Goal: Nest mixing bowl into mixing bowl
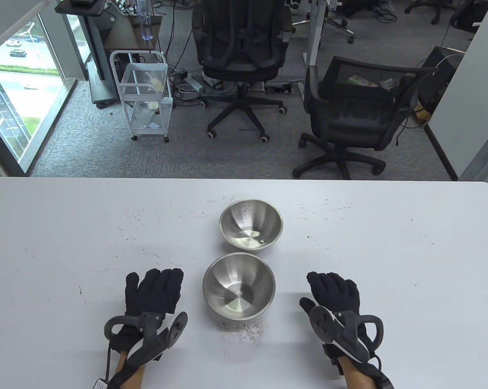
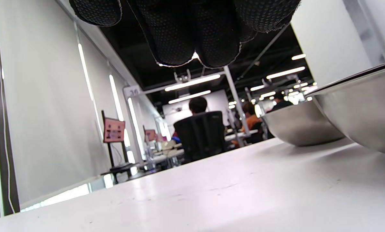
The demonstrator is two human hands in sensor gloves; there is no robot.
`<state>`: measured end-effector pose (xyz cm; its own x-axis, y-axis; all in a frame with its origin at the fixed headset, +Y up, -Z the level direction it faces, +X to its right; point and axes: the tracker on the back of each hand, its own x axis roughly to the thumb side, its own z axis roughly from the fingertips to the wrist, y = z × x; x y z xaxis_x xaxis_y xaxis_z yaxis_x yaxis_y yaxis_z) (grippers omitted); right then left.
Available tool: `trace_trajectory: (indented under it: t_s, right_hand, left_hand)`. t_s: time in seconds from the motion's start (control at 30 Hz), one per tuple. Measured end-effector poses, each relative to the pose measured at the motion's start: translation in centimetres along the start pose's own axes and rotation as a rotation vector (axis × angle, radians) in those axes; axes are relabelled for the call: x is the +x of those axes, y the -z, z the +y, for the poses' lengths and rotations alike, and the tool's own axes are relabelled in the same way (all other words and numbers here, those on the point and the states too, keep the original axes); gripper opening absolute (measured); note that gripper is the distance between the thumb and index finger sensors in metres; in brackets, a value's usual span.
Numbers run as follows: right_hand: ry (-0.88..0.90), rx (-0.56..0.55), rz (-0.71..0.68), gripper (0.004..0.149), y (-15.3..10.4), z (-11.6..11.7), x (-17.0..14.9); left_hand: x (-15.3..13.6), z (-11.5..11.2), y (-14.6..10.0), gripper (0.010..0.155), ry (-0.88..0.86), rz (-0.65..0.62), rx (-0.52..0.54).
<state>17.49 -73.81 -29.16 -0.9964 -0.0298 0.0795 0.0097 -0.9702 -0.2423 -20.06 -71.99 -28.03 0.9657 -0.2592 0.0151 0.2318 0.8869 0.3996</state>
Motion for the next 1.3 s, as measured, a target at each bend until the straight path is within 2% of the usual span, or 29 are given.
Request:
trace_trajectory:
  t_s: [0.27,0.57,0.87,1.17,1.3]
  right_hand:
    - [0.002,0.008,-0.019,0.068,0.9,-0.4,1.0]
    - [-0.092,0.016,-0.03,0.063,5.7,-0.9,3.2]
    - [-0.133,0.046,-0.098,0.06,10.3,0.5,4.8]
    - [-0.145,0.049,-0.149,0.054,13.1,2.0,6.6]
    - [-0.207,0.029,-0.179,0.049,14.0,2.9,7.4]
  left_hand:
    - [-1.0,-0.2,-0.4,0.058,-0.056,0.033,-0.013]
    - [-2.2,-0.4,-0.4,0.059,-0.105,0.063,-0.016]
    - [-3.1,-1.1,-0.4,0.06,-0.113,0.079,-0.041]
    - [-3.0,-1.2,-0.4,0.06,-0.106,0.076,-0.048]
    - [-3.0,-1.2,-0.4,0.06,-0.103,0.075,-0.055]
